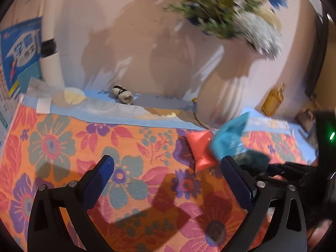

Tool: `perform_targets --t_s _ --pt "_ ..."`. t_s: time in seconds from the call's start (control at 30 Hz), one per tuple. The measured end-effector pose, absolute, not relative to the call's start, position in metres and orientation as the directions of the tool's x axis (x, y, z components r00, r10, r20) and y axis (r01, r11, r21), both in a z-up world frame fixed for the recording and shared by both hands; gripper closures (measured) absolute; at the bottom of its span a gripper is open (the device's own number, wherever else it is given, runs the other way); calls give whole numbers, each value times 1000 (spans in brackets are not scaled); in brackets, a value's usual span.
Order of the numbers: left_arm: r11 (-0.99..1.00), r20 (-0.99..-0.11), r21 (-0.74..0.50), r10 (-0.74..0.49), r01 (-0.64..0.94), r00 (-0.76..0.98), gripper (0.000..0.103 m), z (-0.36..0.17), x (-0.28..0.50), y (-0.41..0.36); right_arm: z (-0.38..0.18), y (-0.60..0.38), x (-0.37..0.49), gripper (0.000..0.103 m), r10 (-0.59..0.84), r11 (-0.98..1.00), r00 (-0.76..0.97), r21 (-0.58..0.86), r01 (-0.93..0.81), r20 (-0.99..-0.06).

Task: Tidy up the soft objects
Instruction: 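Grasp the pink packet with left gripper while right gripper grasps the teal drawstring pouch, then hold the pink packet with left gripper while right gripper regrasps the teal pouch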

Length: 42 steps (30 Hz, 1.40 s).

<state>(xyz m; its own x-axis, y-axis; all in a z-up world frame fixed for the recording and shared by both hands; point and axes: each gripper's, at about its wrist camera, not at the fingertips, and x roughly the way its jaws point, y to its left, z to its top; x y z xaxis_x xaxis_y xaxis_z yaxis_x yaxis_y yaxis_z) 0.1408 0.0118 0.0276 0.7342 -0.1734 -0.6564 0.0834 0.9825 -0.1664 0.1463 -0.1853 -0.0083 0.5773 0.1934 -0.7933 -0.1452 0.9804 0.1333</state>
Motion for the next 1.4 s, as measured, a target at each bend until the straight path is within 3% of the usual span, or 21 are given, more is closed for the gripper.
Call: perform_targets --t_s 0.2,0.3,0.33,0.57,0.6,0.63,0.73,1.0,1.13,1.27,1.33,1.37,1.4 --pt "986 -702 -109 -168 129 692 2 27 155 -12 1 -228 113 77 66 993 647 116 34 -759" --pt "986 -743 -92 -162 140 649 10 21 175 -28 -1 -232 107 77 27 993 675 96 65 -737" --pt "987 -754 -84 -154 139 639 15 18 180 -33 -3 -231 106 77 23 994 683 90 62 -730" --pt "991 -801 -58 -118 120 587 18 0 198 -44 -18 -230 115 77 77 991 650 128 31 -756" --pt "991 -797 -62 -119 116 592 32 0 198 -43 -19 -227 115 77 79 992 650 123 23 -756" --pt "991 -795 -71 -127 117 593 52 0 197 -41 -18 -224 113 77 81 993 653 116 11 -753" --pt "986 -783 -88 -154 138 602 84 3 192 -40 -14 -216 105 77 87 995 678 97 -23 -730" --pt "980 -770 -141 -199 143 606 84 16 98 -25 -2 -208 30 77 206 978 674 136 -156 -709" --pt "970 -755 -174 -243 172 609 84 21 35 -16 -9 -204 -20 77 191 978 625 95 -183 -757" --pt "971 -739 -133 -231 200 632 84 26 -5 -26 -18 -210 -44 77 190 978 568 106 -177 -801" --pt "969 -731 -126 -237 214 639 84 26 -12 -31 -23 -211 -53 71 197 977 527 121 -176 -827" --pt "967 -727 -126 -241 220 643 84 24 -16 -33 -24 -211 -55 65 196 977 516 118 -180 -834" --pt "968 -726 -120 -237 221 645 84 23 -16 -33 -24 -210 -60 53 191 977 514 110 -184 -837"
